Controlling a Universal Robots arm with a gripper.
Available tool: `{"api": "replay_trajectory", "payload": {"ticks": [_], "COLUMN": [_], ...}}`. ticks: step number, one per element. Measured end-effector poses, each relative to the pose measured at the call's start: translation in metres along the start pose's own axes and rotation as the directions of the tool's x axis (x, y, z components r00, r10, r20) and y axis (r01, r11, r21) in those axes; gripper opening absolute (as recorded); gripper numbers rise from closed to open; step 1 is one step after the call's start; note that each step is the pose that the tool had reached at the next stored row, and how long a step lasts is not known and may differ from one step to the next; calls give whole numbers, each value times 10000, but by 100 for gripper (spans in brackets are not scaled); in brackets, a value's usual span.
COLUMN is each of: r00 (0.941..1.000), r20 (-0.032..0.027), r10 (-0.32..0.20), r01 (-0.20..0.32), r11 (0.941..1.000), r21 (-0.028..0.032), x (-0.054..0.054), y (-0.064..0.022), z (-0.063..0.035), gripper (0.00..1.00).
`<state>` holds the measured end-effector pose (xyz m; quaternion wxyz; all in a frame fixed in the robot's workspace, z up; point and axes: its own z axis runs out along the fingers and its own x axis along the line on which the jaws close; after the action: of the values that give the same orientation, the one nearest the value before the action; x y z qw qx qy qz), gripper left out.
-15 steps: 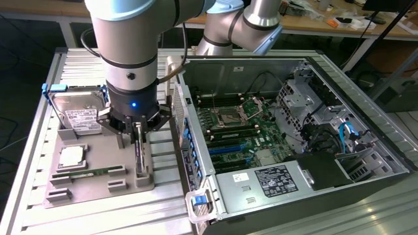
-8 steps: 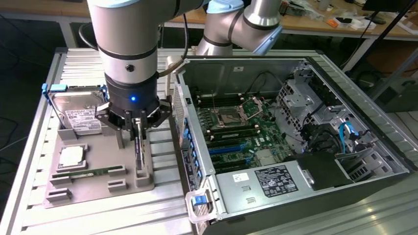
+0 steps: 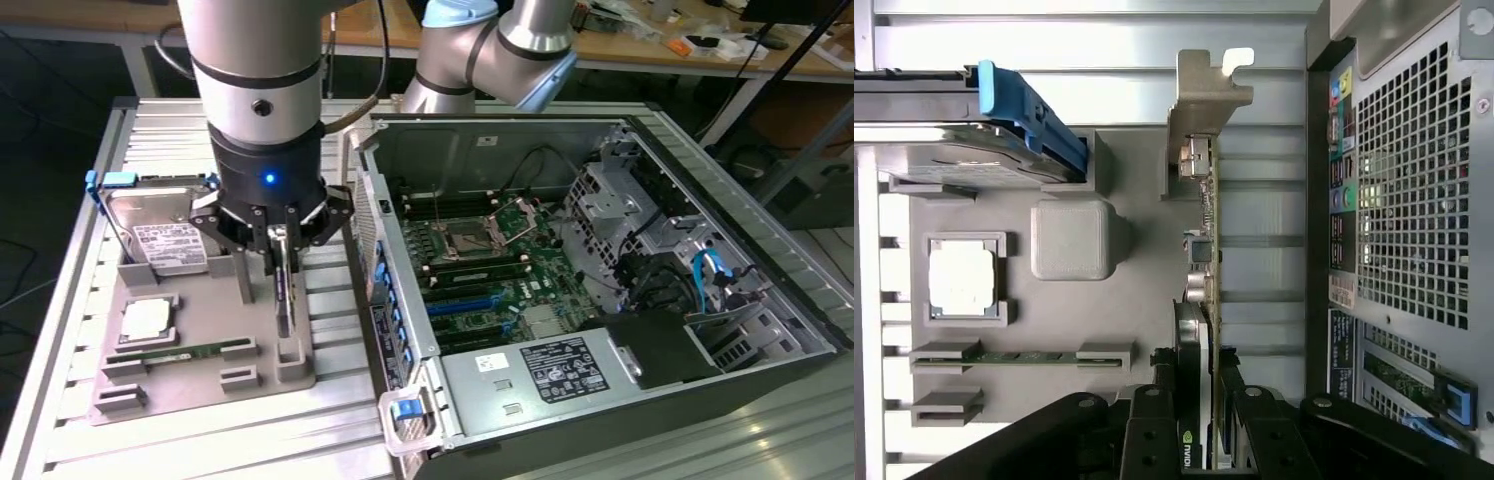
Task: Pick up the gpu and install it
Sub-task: 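Pick up the gpu and move the gpu toward the slot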
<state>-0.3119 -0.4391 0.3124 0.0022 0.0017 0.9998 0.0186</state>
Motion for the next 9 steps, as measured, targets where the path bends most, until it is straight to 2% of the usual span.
{"api": "replay_trajectory", "payload": {"ticks": [3, 4, 7, 9], "r00": [10000, 10000, 10000, 10000], "r20": [11, 11, 21, 26], "r10": [0, 2, -2, -3], "r01": [0, -2, 2, 2], "r11": [10000, 10000, 9996, 9994], "r21": [37, 78, 274, 359], "x": [0, 1, -1, -2], "y": [5, 7, 16, 19], "z": [-112, -146, -325, -403], "gripper": [27, 27, 27, 27]}}
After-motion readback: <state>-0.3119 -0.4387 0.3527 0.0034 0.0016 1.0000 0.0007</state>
